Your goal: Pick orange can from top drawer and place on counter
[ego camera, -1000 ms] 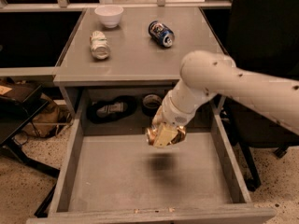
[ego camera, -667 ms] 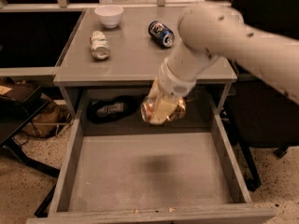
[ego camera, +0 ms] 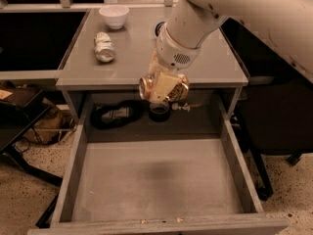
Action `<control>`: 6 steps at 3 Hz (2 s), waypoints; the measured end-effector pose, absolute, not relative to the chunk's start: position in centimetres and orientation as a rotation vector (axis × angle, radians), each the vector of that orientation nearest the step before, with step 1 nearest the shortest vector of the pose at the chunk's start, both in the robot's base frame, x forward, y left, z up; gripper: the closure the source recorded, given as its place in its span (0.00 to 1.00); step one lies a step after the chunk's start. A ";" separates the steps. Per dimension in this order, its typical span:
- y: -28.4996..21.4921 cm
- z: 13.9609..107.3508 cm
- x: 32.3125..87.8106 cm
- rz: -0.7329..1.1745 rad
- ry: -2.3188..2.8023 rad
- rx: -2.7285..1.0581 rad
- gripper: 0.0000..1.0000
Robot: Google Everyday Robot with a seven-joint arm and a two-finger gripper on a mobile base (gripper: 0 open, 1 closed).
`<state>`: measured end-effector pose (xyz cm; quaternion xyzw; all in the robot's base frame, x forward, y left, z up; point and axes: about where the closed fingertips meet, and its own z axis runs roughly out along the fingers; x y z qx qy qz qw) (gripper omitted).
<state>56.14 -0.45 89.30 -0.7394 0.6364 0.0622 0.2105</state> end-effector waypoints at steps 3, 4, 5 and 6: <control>5.0 93.4 70.9 -0.185 1.671 -2.068 1.00; 2.7 88.9 74.8 -0.117 1.834 -1.996 1.00; 1.1 85.4 75.9 0.010 1.929 -1.935 1.00; 1.1 85.6 75.9 0.010 1.929 -1.935 0.81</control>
Offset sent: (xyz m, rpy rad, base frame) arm 0.1812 0.0776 0.0887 -0.1570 -0.3730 0.0293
